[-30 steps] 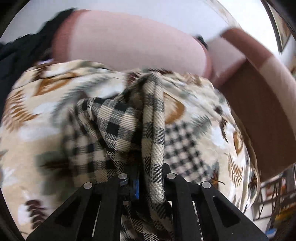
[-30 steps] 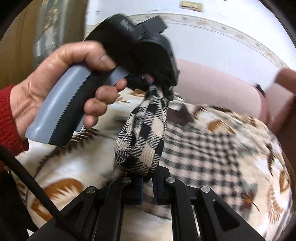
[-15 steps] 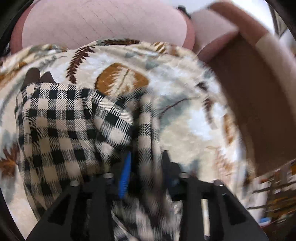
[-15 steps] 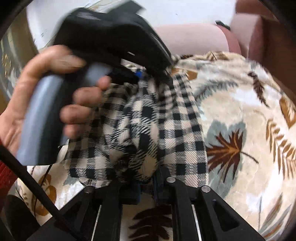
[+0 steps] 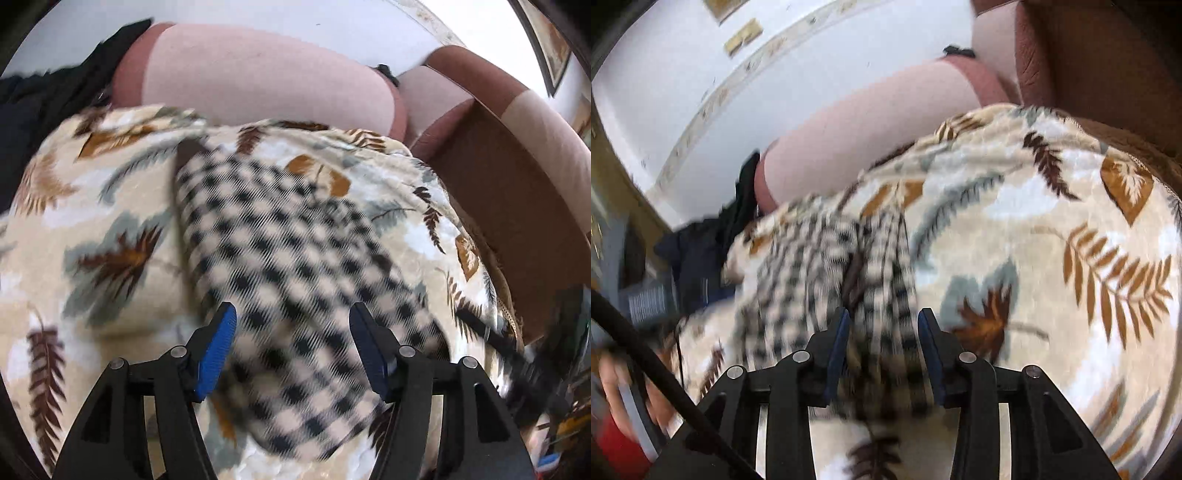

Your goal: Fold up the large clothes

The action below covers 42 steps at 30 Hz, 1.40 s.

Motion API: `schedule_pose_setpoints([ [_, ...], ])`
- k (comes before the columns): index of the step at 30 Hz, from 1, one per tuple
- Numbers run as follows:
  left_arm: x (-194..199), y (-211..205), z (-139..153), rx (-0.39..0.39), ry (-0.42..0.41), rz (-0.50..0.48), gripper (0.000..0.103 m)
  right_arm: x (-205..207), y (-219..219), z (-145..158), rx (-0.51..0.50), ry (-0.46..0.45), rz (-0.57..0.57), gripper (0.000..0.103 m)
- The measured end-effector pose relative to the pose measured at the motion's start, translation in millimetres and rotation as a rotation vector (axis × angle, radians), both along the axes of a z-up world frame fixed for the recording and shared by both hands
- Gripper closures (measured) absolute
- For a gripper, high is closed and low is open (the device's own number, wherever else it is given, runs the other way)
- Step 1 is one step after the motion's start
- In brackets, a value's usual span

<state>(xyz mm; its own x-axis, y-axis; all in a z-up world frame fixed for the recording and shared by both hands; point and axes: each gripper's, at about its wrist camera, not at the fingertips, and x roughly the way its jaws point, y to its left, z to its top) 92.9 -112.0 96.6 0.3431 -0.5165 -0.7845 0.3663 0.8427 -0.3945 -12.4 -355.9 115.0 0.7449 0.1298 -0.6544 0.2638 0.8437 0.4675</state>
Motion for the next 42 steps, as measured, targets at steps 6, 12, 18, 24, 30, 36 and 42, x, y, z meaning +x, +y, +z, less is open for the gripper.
schedule_pose_setpoints([
  [6, -16, 21, -24, -0.009, 0.041, 0.046, 0.041, 81, 25, -22, 0.098, 0.077, 0.171, 0.059],
  [12, -28, 13, -21, 0.059, -0.016, 0.023, 0.041, 121, 44, -60, 0.069, 0.184, 0.200, 0.082],
  [18, -30, -7, -23, 0.026, -0.016, -0.019, 0.041, 85, 32, -8, 0.014, 0.046, 0.154, 0.085],
  [24, -33, -40, -66, 0.131, 0.032, -0.061, 0.038, 61, 10, -50, -0.014, 0.201, 0.096, 0.083],
  [30, -35, -31, -48, 0.105, 0.031, -0.089, 0.036, 47, -18, -48, 0.071, 0.181, 0.067, 0.054],
  [36, -11, 15, -45, -0.105, 0.060, 0.016, 0.027, 56, -42, -44, 0.130, 0.113, 0.029, 0.031],
  [42, 19, -2, -74, -0.193, 0.150, -0.029, 0.012, 100, -30, -101, 0.326, 0.182, 0.121, 0.026],
])
